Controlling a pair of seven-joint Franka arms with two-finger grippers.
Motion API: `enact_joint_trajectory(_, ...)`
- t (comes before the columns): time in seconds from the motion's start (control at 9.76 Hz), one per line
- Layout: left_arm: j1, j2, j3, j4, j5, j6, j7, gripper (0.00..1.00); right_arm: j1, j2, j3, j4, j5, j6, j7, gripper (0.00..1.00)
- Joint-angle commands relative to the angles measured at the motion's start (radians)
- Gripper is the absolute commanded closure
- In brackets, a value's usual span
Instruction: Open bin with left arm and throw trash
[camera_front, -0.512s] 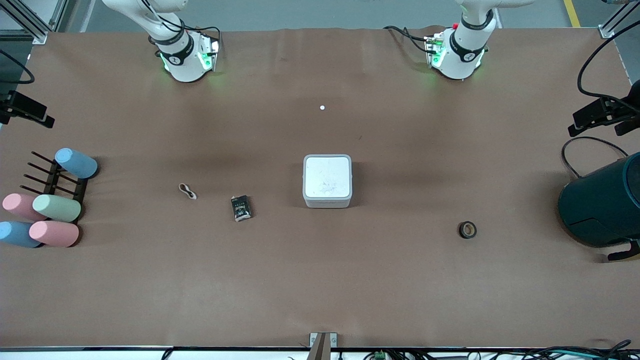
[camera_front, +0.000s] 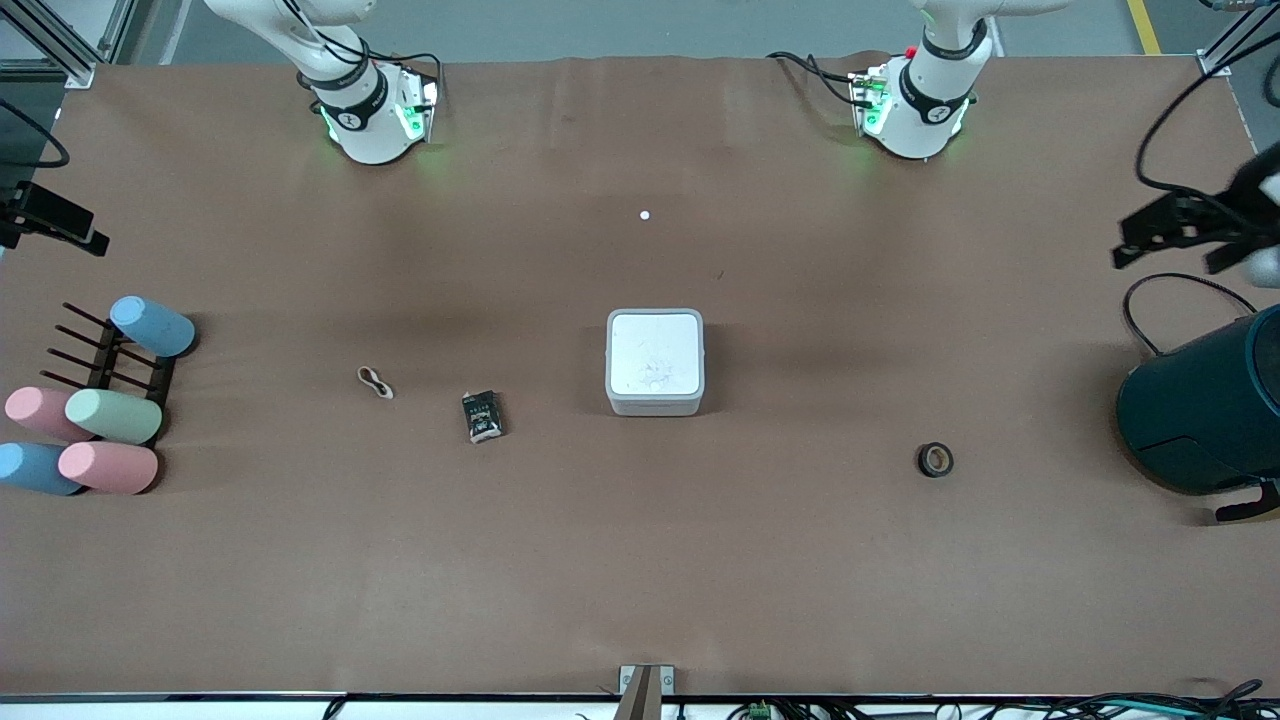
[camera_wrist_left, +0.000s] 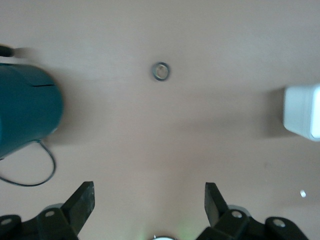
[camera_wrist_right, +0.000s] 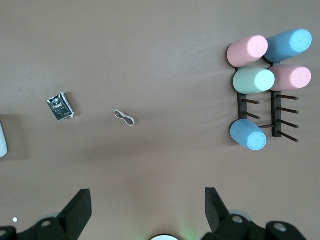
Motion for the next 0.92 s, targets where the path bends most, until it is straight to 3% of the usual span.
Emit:
enact_joint_trajectory(0.0, -0.049, 0.100, -0.112, 0.028, -0.056, -0.004, -0.026, 0.83, -0.011, -0.011, 0.007, -0.004, -0.009, -0.004, -0.012, 0.00)
enact_joint_trajectory(0.1, -0.104, 0.169, -0.155, 0.028, -0.096, 0.110, -0.109, 0.97, -0.013, -0.011, 0.007, -0.004, -0.002, -0.003, -0.011, 0.00)
enact_joint_trajectory(0.2, -0.203, 0.234, -0.172, 0.028, -0.091, 0.270, -0.286, 1.00, -0.013, -0.011, 0.007, -0.004, 0.000, -0.006, -0.014, 0.00)
enact_joint_trajectory(0.31, -0.289, 0.313, -0.172, 0.031, -0.084, 0.387, -0.412, 1.00, -0.011, -0.009, 0.007, -0.004, 0.000, -0.004, -0.009, 0.00)
enact_joint_trajectory(0.51, -0.415, 0.444, -0.168, 0.054, -0.048, 0.544, -0.473, 0.94, -0.008, 0.000, 0.007, -0.006, 0.002, 0.000, -0.003, 0.00)
enact_joint_trajectory(0.61, -0.472, 0.501, -0.165, 0.048, -0.031, 0.644, -0.551, 1.00, -0.008, 0.038, 0.007, -0.006, 0.005, -0.004, 0.000, 0.00)
enact_joint_trajectory(0.82, -0.497, 0.556, -0.166, 0.042, 0.073, 0.714, -0.633, 1.00, 0.017, 0.058, 0.009, -0.013, 0.005, -0.006, -0.002, 0.00)
